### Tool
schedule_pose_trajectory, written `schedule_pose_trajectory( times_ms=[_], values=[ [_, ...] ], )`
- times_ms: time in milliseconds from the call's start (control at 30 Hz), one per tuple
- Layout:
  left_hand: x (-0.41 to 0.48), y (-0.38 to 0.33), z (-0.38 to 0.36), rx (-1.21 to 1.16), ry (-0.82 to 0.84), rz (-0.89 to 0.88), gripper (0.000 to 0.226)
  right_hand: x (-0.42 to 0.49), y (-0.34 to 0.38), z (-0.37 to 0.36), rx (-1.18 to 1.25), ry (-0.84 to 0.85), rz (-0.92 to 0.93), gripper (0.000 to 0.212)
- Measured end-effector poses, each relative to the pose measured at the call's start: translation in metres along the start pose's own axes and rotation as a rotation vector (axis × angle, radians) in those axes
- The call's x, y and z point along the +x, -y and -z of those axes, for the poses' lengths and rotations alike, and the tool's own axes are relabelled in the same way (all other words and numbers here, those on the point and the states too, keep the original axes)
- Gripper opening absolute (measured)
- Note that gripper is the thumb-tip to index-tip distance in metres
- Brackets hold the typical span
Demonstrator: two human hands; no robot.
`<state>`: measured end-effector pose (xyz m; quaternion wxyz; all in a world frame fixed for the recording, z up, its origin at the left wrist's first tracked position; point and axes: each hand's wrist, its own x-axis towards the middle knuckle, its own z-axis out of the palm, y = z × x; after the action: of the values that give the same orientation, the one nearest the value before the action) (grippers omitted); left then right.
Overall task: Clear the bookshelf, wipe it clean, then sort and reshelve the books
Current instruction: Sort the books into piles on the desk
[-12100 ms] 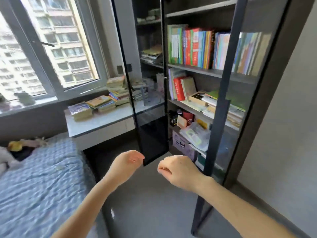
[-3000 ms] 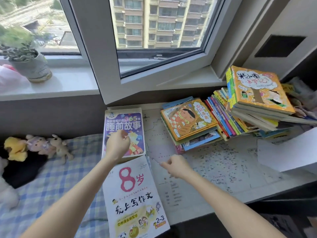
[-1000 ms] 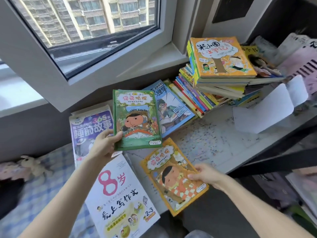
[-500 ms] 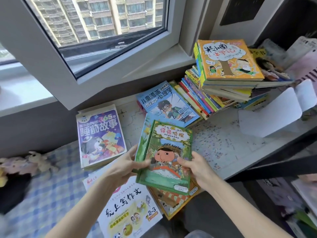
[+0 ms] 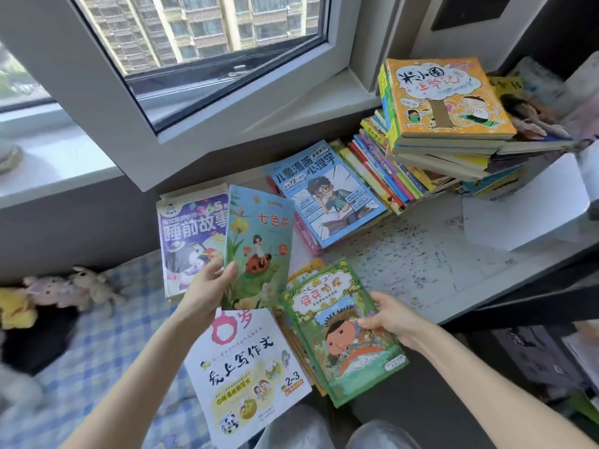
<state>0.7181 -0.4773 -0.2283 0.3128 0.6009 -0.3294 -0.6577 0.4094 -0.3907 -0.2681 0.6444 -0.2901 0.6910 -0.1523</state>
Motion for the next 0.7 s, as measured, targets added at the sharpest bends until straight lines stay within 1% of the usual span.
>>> schedule_pose_trajectory(
  times_ms=[67,133,200,233,267,333,367,400,433,467,500,533,567,600,633,700],
  values=[
    [-0.002,0.0,0.004,0.018,-0.008,-0.005,0.017,0.013,-0.001,-0.011,-0.024,-0.002,0.003,0.037],
    [-0.003,-0.001,0.011,0.008,-0.031,-0.004,0.018,0.023,-0.006,-0.015,-0.057,-0.044,-0.008,0.035],
    [-0.004,-0.003,0.019,-0.042,-0.036,0.013,0.022,0.03,-0.012,-0.019,-0.158,-0.114,0.003,0.043],
    [-0.005,-0.004,0.022,-0.083,-0.027,0.026,0.024,0.029,-0.01,-0.021,-0.287,-0.142,0.017,0.046],
    [-0.006,-0.005,0.024,-0.133,-0.012,0.041,0.026,0.026,-0.004,-0.024,-0.505,-0.18,0.043,0.046],
    [-0.009,-0.008,0.024,-0.233,0.038,0.067,0.026,0.016,0.012,-0.03,-1.022,-0.342,0.105,0.043],
    [-0.01,-0.009,0.022,-0.269,0.054,0.072,0.025,0.011,0.02,-0.034,-1.119,-0.433,0.163,0.044],
    [-0.011,-0.01,0.02,-0.285,0.066,0.08,0.025,0.006,0.029,-0.039,-1.064,-0.486,0.222,0.045],
    [-0.012,-0.01,0.017,-0.29,0.081,0.092,0.024,-0.001,0.04,-0.042,-0.814,-0.473,0.26,0.047],
    [-0.012,-0.011,0.013,-0.28,0.093,0.101,0.024,-0.005,0.05,-0.044,-0.441,-0.382,0.275,0.047],
    [-0.012,-0.011,0.009,-0.258,0.111,0.115,0.024,-0.011,0.061,-0.045,-0.052,-0.208,0.246,0.048],
    [-0.011,-0.009,0.005,-0.228,0.131,0.133,0.025,-0.017,0.071,-0.046,0.223,-0.044,0.212,0.046],
    [-0.011,-0.009,0.0,-0.201,0.153,0.154,0.025,-0.02,0.077,-0.044,0.354,0.064,0.204,0.044],
    [-0.011,-0.008,-0.006,-0.179,0.169,0.175,0.024,-0.023,0.082,-0.043,0.386,0.134,0.213,0.041],
    [-0.011,-0.008,-0.011,-0.172,0.19,0.191,0.025,-0.022,0.083,-0.042,0.365,0.145,0.229,0.036],
    [-0.009,-0.006,-0.02,-0.181,0.243,0.217,0.028,-0.017,0.079,-0.039,0.287,0.032,0.26,0.028]
  ],
)
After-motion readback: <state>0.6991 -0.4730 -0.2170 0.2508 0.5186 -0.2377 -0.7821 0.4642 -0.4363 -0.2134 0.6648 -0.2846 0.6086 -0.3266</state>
